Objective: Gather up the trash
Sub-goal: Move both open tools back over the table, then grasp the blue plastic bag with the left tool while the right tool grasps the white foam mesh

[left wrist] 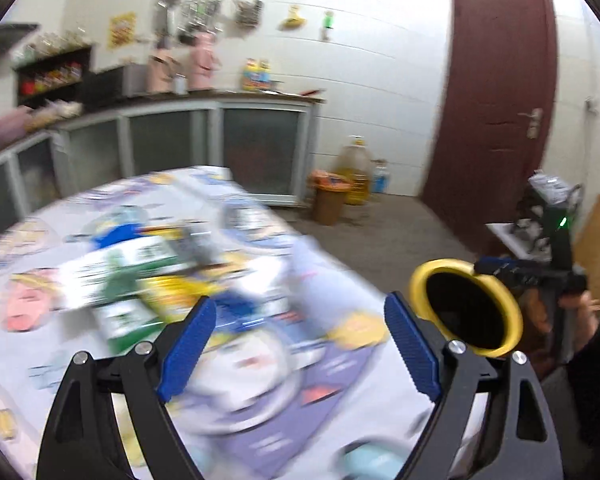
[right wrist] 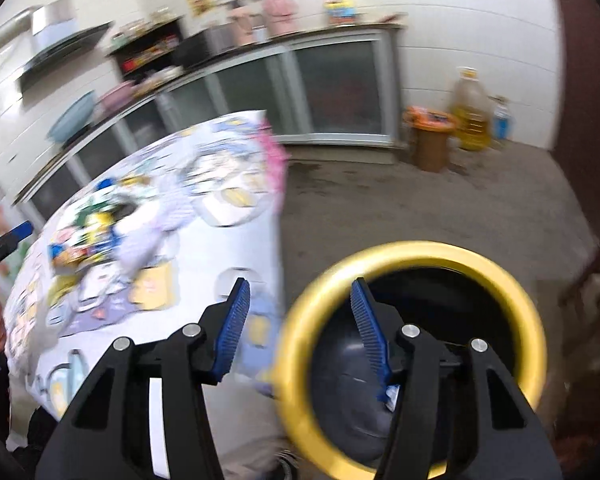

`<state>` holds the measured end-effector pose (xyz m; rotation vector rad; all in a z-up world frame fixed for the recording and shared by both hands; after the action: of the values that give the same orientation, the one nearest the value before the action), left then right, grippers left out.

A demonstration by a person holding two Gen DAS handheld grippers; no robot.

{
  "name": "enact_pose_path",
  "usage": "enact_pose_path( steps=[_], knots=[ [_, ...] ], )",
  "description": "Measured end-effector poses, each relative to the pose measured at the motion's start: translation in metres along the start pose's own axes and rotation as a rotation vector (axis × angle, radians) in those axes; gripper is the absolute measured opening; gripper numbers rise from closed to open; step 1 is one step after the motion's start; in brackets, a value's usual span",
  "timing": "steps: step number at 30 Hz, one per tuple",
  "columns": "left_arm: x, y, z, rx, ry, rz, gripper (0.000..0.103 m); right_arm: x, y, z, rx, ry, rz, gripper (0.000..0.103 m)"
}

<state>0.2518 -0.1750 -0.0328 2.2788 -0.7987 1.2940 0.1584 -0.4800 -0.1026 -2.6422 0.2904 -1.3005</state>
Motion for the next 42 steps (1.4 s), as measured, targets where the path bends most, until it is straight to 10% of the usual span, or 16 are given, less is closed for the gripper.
enact_pose_path(
  steps=[8, 14, 39, 42],
  knots=[
    [-0.035, -0.067, -0.021, 0.109, -0.070, 0.038, 0.084, 0.026, -0.132, 0.076, 0.239, -0.081, -0.108, 0.051],
    [-0.040, -0.078, -0.006, 0.086, -0.098, 0.081, 0.084, 0.041, -0.173, 0.119, 0.232, -0.110, -0.165, 0.051],
    [-0.056, -0.070, 0.080, -0.007, -0.251, 0.076, 0.084, 0.002, -0.151, 0.157, 0.170, -0.309, -0.100, 0.052],
    [-0.062, -0.071, 0.091, 0.004, -0.273, 0.059, 0.068, -0.006, -0.156, 0.162, 0.178, -0.338, -0.115, 0.043]
  ],
)
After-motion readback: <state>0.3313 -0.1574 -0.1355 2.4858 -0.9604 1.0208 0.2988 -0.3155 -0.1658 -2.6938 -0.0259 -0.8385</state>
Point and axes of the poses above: each gripper's, at about its wrist camera, not at the fingertips, and z roughly the way its jaws point, y to its right, x to its top, the point moved 10 cm from there along z, roughly the way its jaws point, and after that the axes turned 4 degrees about y, right-handed, at the moved point
